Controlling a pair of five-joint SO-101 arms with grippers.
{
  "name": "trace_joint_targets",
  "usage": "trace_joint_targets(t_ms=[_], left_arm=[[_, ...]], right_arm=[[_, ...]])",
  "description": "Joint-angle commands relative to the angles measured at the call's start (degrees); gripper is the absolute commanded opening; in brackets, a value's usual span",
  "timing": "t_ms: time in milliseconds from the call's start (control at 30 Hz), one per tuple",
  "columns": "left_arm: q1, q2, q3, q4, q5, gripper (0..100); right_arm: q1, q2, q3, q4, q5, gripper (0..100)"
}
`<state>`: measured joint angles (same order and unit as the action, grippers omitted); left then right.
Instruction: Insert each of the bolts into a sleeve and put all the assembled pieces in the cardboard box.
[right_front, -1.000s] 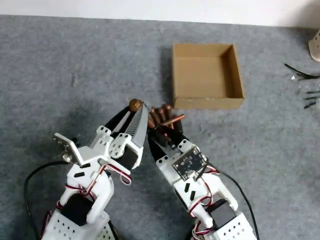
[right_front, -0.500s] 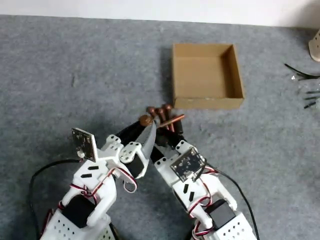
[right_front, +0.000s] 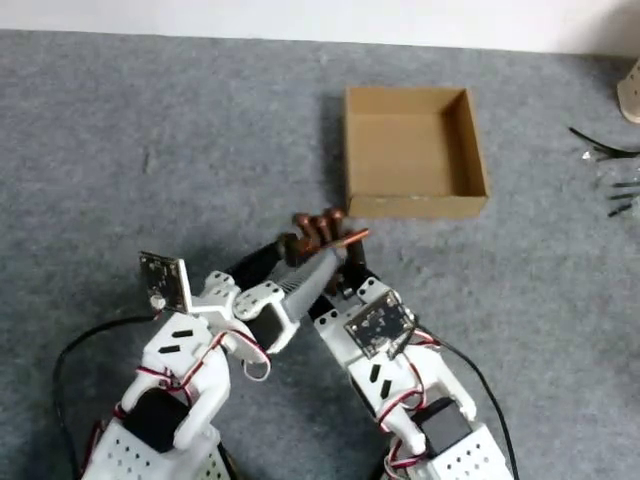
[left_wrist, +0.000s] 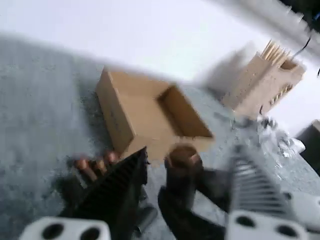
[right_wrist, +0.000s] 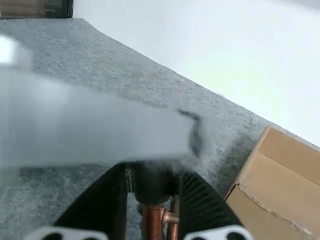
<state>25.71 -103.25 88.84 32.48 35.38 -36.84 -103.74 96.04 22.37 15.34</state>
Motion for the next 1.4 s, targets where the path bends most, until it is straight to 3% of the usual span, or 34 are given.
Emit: trace_joint_targets(t_ms=[0, 200, 400, 533, 600, 800, 867, 1033, 1300, 1367], left_arm=[[-1.1, -0.66, -1.45, 0.26, 2.11, 35], [-2.59, -0.75, -9.01, 0.7, 8.35, 35], [-13.41, -0.75, -8.04, 4.92, 8.18, 35], [-19.12, -0.75, -3.3, 3.52, 7.03, 34], [-19.38, -0.66, -1.27, 1.14, 3.16, 29], [-19.56, -0.66, 6.9, -7.56, -6.24, 0], [-19.82, -0.57, 8.4, -9.93, -8.26, 3], [-25.71, -0.66, 8.31, -5.63, -13.63, 3], [-30.11, -0.66, 7.69, 1.32, -41.32, 3], [-29.85, -0.66, 7.25, 2.55, -43.34, 3]], right_arm=[[0.84, -0.92, 8.48, -0.4, 0.35, 0.4], [0.92, -0.92, 8.48, -0.4, 0.35, 0.4], [4.44, -0.92, 8.48, -0.48, 0.35, 0.4], [4.7, -0.92, 8.48, -0.4, 0.35, 0.4], [5.49, -0.92, 8.48, -0.31, 0.35, 0.4], [10.15, -0.92, 8.48, -0.4, 0.09, 0.4], [10.95, -0.75, 8.48, -0.4, 0.09, 0.4], [13.49, -0.4, 8.48, 0.04, 0.09, 0.4], [17.63, -0.92, 8.48, 3.65, 0.26, 0.4], [17.71, -0.92, 8.48, 3.65, 0.26, 0.4]])
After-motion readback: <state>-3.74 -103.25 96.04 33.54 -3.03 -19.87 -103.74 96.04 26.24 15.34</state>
